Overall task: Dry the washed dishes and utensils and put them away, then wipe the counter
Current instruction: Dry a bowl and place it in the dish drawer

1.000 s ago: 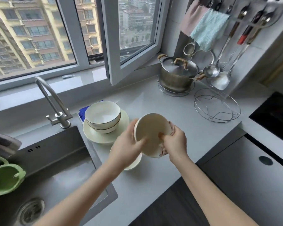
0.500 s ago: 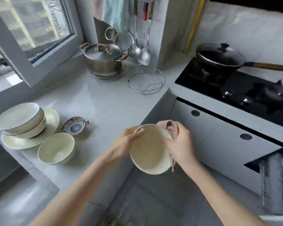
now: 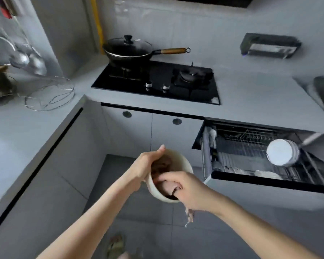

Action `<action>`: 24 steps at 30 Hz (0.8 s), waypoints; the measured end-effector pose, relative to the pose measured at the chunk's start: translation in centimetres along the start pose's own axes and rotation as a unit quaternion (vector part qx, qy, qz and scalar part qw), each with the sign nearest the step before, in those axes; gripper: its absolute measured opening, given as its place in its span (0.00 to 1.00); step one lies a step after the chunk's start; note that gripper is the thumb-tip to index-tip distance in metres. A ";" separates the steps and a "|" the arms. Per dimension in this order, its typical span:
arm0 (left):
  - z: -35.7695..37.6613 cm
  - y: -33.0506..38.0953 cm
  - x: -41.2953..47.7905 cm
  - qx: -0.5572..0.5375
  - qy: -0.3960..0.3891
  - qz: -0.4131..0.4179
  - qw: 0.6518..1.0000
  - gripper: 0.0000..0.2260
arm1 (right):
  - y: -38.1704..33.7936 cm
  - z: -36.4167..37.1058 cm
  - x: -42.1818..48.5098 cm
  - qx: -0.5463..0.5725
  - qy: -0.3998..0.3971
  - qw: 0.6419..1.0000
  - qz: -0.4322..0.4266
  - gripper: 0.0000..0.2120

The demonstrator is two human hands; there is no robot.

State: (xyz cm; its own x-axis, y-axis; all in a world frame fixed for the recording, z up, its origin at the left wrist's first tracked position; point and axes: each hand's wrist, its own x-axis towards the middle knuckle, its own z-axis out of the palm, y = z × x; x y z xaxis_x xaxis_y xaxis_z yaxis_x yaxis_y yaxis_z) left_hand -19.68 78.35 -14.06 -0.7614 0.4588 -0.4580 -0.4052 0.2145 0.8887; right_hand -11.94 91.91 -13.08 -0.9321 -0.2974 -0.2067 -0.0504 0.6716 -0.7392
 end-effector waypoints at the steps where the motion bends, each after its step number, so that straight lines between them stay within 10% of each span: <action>1: 1.2 0.4 0.8 0.013 -0.013 -0.010 1.000 0.22 | 1.0 -1.2 -1.2 0.026 -0.009 1.000 0.012 0.31; 5: 5.9 1.7 4.3 0.062 -0.073 -0.043 0.994 0.29 | 4.4 -6.7 -5.7 0.065 -0.015 0.997 0.036 0.26; 9: 9.3 2.7 9.2 0.066 -0.077 -0.021 0.995 0.20 | 9.1 -11.2 -10.3 -0.001 0.165 0.985 0.041 0.18; 14: 13.7 4.0 17.0 0.009 -0.086 -0.023 0.996 0.17 | 16.9 -15.1 -11.8 0.028 0.220 0.939 0.263 0.23; 19: 20.1 4.9 23.9 -0.020 -0.146 -0.029 0.989 0.19 | 23.7 -18.5 -9.2 0.320 0.189 0.864 0.339 0.42; 24: 25.2 5.1 29.1 -0.039 -0.232 -0.060 0.970 0.26 | 28.8 -21.6 -5.9 0.453 0.240 0.797 0.319 0.33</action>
State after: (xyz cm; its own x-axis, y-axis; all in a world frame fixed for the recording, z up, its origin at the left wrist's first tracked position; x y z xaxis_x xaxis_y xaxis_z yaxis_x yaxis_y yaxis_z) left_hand -31.18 114.57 -22.30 -0.4036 0.7772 -0.4828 -0.5278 0.2333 0.8167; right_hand -15.66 127.60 -19.31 -0.7053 0.3481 -0.6176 0.5659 -0.2482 -0.7862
